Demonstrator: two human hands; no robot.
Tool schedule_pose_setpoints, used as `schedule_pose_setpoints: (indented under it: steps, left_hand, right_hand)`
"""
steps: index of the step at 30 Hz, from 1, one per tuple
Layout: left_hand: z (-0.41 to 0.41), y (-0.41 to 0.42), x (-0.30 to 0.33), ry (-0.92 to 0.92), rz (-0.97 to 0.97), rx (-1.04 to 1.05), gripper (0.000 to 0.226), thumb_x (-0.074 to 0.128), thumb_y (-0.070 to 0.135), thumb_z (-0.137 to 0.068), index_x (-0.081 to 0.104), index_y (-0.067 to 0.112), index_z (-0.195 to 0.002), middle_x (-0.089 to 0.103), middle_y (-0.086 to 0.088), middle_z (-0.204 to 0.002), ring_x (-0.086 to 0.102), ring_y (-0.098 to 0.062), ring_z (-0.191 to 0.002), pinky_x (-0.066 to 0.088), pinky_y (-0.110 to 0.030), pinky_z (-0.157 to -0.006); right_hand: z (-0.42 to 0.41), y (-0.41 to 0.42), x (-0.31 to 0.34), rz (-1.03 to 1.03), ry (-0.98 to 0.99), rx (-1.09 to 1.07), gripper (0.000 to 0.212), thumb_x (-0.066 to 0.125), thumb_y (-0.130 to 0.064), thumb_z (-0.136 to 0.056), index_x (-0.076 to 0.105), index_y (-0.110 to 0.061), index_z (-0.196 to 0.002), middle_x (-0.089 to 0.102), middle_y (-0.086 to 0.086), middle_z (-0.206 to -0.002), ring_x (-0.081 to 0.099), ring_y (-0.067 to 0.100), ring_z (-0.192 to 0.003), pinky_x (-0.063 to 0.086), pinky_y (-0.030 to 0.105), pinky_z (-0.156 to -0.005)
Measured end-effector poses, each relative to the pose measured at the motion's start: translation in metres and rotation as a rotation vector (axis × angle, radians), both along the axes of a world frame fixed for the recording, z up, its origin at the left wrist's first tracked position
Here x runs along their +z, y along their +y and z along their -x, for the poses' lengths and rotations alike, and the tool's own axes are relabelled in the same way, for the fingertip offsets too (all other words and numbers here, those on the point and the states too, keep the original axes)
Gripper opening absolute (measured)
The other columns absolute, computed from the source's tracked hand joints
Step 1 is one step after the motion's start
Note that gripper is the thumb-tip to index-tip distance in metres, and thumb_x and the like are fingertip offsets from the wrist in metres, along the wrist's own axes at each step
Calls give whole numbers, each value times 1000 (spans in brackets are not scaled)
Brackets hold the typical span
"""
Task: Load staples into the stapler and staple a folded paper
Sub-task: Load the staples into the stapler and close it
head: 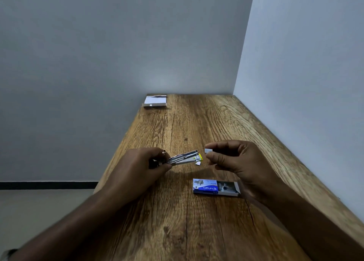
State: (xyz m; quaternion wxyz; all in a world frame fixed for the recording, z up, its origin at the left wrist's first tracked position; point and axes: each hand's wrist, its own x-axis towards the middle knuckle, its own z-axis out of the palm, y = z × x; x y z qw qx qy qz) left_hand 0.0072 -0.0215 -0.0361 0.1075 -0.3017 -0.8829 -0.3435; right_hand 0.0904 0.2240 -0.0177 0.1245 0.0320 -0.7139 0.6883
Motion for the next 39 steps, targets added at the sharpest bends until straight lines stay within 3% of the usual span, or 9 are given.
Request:
schedule_pose_setpoints:
  steps: [5,9,13,18,25,30,36,39]
  left_hand:
    - [-11,4,7,105,-21,14,24,78,35,-78,74,31,-101,69,20,-81,64,2,-73,55,-24,-64]
    - [-16,5,12,137,12,11,26,76,37,-78,76,28,-102,72,15,-85,64,0,-73,56,-29,-65]
    - [-19,6,15,150,30,3,26,76,38,-78,77,28,-102,75,13,-86,65,-1,-73,56,-28,-64]
    - [-19,6,20,152,61,-10,25,75,40,-79,77,31,-102,74,14,-83,64,-1,-70,55,-29,-62]
    - [-17,5,24,144,74,-16,25,75,41,-78,77,31,-100,75,14,-83,63,1,-67,57,-30,-59]
    - [-16,5,24,114,66,-28,24,76,39,-79,77,30,-101,75,15,-82,64,1,-67,57,-29,-59]
    - [-15,5,23,79,59,-44,23,75,39,-80,78,29,-101,75,15,-84,66,0,-69,58,-31,-62]
    - [-14,4,21,76,54,-53,23,75,39,-80,78,28,-101,75,15,-84,66,0,-70,57,-29,-62]
  right_hand:
    - [4,-12,7,-233,113,-4,17,79,-6,-80,76,-9,-97,79,7,-84,76,15,-76,59,22,-69]
    - [11,-24,10,-463,196,-31,12,81,-17,-81,78,-15,-92,78,-3,-83,74,8,-76,59,21,-69]
    - [20,-30,5,-614,194,-67,9,81,-27,-79,79,-26,-87,73,-9,-84,65,7,-81,45,15,-66]
    - [25,-28,0,-590,127,-67,9,82,-28,-77,79,-30,-86,70,-8,-89,61,5,-84,40,17,-69]
    - [24,-24,-1,-450,29,36,7,83,-21,-79,80,-23,-86,76,-4,-91,71,12,-86,61,39,-77]
    - [25,-20,-2,-451,39,60,9,84,-21,-79,80,-21,-87,78,-7,-88,73,10,-83,60,26,-70]
    - [26,-22,-1,-630,152,3,13,83,-25,-79,81,-21,-91,76,-8,-84,71,10,-82,60,39,-75]
    - [25,-22,0,-718,235,11,15,83,-23,-79,82,-20,-93,77,-8,-86,70,8,-80,57,25,-71]
